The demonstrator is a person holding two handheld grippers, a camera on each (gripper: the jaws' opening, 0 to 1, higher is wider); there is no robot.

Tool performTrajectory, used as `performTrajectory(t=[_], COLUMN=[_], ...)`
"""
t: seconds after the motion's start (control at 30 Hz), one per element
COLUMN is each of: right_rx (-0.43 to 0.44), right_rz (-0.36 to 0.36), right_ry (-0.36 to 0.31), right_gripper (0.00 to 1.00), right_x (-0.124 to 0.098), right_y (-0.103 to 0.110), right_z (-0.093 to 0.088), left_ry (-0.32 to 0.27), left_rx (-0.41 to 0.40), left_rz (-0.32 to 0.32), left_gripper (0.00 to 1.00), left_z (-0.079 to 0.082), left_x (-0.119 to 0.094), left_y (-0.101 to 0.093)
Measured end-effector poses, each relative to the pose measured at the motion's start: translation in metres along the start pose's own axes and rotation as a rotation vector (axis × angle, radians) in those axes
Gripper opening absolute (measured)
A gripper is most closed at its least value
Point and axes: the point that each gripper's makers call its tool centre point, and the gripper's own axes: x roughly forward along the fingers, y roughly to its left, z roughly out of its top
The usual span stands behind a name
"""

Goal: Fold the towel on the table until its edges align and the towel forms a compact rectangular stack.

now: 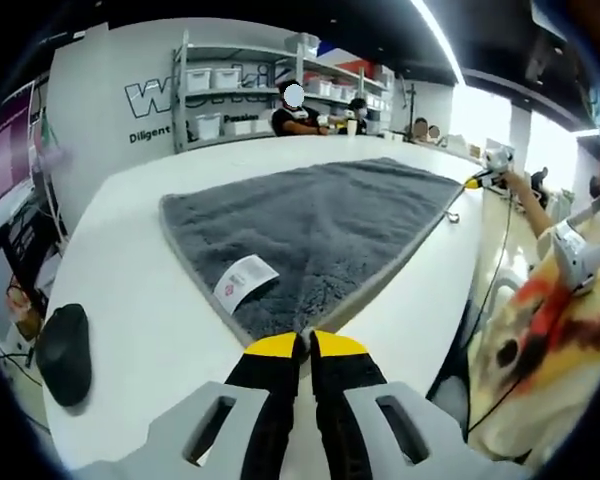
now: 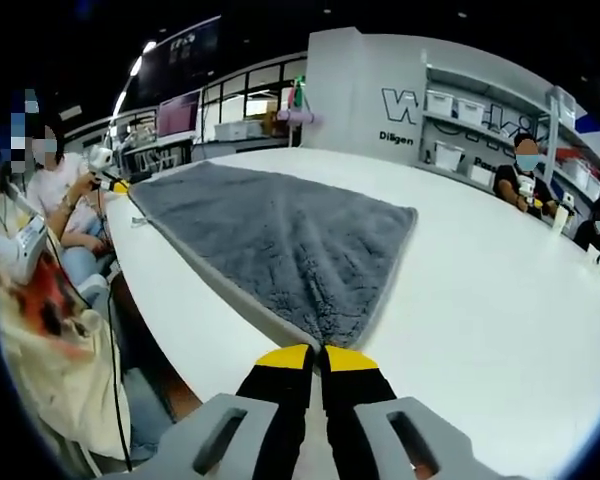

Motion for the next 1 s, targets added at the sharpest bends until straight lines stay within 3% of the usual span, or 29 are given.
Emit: performTrajectory(t=[0.23,0.83,1.0], right_rx=[-0.001,0.057,0.098], right_rz=[-0.010,-0.011,-0.029], right_ry=[0.012,-0.020,-0.033], right_gripper=[0.00,0.00,0.00], right_x=[-0.012,-0.008,-0.005], right_y=[0.004,-0.004,-0.005], right_z=[-0.006,0.006,0.004], left_ry=[0.028,0.048,0.019], left_rx=[0.013,0.037,0.032], left_rz=[-0.019,-0.024,-0.035], left_gripper=[0.03,0.03,0.03], left_z=[-0.002,0.012,0.027], left_x=[-0.006,-0.011,-0.014], left_y=[-0.016,-0.010,-0.010])
